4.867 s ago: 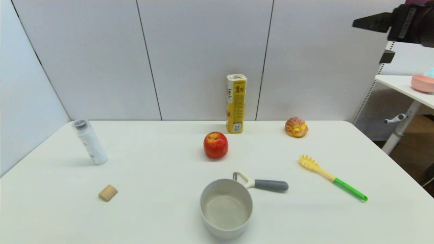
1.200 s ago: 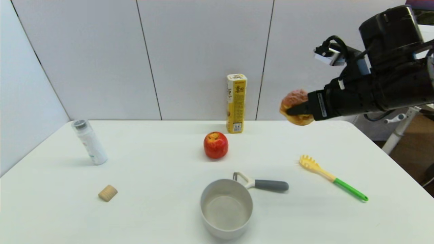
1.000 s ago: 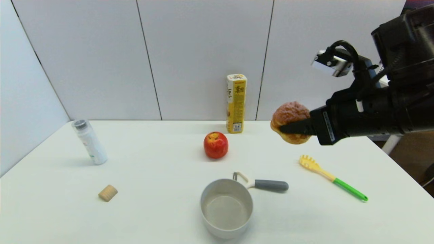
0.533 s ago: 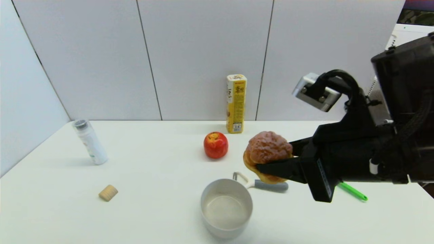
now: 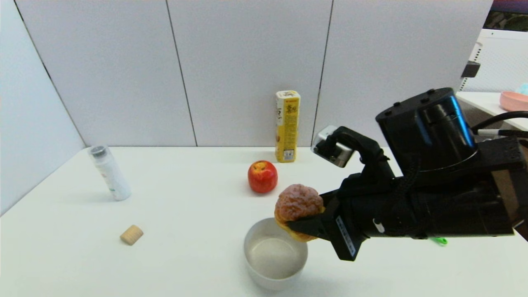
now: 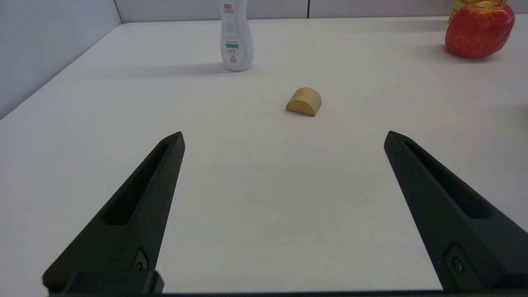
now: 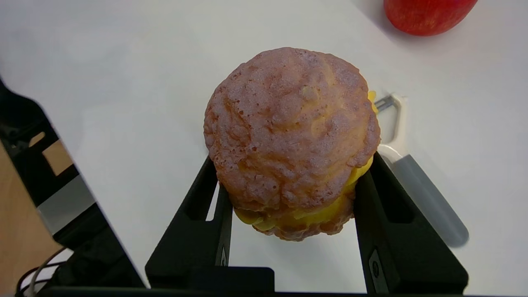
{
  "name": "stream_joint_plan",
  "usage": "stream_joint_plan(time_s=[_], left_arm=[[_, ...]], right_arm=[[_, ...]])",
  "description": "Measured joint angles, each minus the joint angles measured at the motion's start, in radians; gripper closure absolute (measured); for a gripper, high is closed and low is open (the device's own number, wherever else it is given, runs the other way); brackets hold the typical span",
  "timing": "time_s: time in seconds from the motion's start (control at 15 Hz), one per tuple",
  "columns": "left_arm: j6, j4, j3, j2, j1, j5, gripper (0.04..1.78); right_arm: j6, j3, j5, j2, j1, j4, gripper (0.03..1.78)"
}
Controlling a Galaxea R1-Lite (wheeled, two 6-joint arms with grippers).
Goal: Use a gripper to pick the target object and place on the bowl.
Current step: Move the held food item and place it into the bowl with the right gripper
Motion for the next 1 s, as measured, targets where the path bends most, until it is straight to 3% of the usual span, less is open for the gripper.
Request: stream_joint_plan(time_s=[0.73,1.0], left_arm=[[0.000,0.000,0.000,0.000,0.000,0.000,0.11],[0.000,0.000,0.000,0.000,0.000,0.000,0.11]], right_arm=[[-0.003,-0.020,0.005,0.146,0.022,-0.042,0.99],[-0.001,0.004,0.005,0.144,0.024,-0.027,0.67]])
